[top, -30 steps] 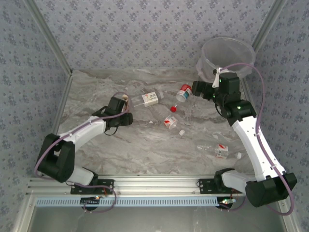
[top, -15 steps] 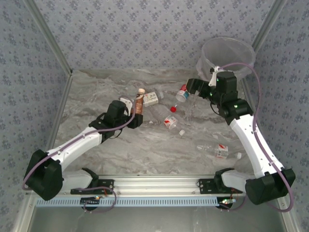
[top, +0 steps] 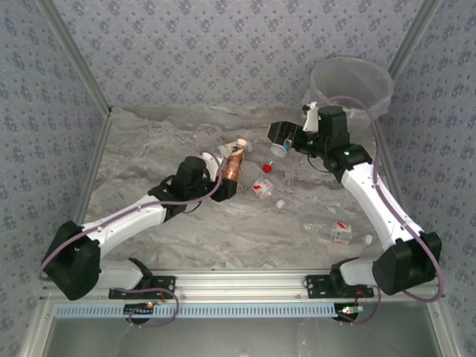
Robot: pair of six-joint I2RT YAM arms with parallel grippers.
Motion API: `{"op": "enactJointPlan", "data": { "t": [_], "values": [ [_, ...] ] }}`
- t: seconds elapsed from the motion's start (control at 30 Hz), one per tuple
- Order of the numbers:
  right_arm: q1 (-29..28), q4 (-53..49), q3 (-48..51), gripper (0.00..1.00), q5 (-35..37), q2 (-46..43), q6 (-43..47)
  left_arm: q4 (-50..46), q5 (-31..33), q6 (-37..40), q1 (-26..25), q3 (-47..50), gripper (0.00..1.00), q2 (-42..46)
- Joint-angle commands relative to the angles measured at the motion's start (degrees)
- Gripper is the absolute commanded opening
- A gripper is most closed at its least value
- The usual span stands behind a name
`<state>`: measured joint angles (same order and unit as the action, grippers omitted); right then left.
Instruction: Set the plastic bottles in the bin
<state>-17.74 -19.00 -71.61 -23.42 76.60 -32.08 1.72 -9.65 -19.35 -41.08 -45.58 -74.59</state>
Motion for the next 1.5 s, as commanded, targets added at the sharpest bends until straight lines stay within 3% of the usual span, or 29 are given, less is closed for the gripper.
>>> {"op": "enactJointPlan", "data": {
  "t": [0.0,0.43,0.53,0.83,1.0,1.17,1.27,1.37,1.47],
  "values": [
    [-1.45,1.06,-3.32,0.98,-4.99,2.02,-1.37,3.37,-2.17,-0.28,-1.09,-3.58,0.34,-1.18],
    [-5.75,5.32,-4.70,0.88,-4.41,9.43,-5.85,5.90,-4.10,-0.60,-2.35,-5.79,0.34,-3.43],
    [-6.74,5.88,-5.71,0.75,-4.69,11.84,-6.74,6.40,-4.12,-0.85,-2.80,-5.96,0.34,-3.88],
    [-8.26,8.59,-5.77,0.57,-5.68,14.89,-7.01,7.51,-3.71,-1.65,-3.93,-5.63,0.34,-4.60],
    [-8.29,8.93,-4.57,0.34,-4.59,13.54,-6.01,7.18,-3.02,-1.92,-3.95,-5.88,0.35,-4.85],
    [-8.30,8.38,-4.49,0.19,-4.96,12.91,-5.47,6.66,-2.38,-2.17,-3.99,-6.07,0.35,-5.11],
    [-8.35,8.37,-4.31,0.13,-4.69,12.47,-5.19,5.98,-2.35,-2.53,-3.92,-6.23,0.42,-5.33],
    [-8.36,8.33,-4.24,0.01,-4.72,12.09,-4.49,5.72,-3.15,-2.54,-3.93,-6.23,0.54,-5.39],
    [-8.35,8.08,-4.36,0.00,-4.57,11.53,-4.44,5.43,-3.22,-2.54,-3.97,-6.34,0.70,-5.22]
  ]
}}
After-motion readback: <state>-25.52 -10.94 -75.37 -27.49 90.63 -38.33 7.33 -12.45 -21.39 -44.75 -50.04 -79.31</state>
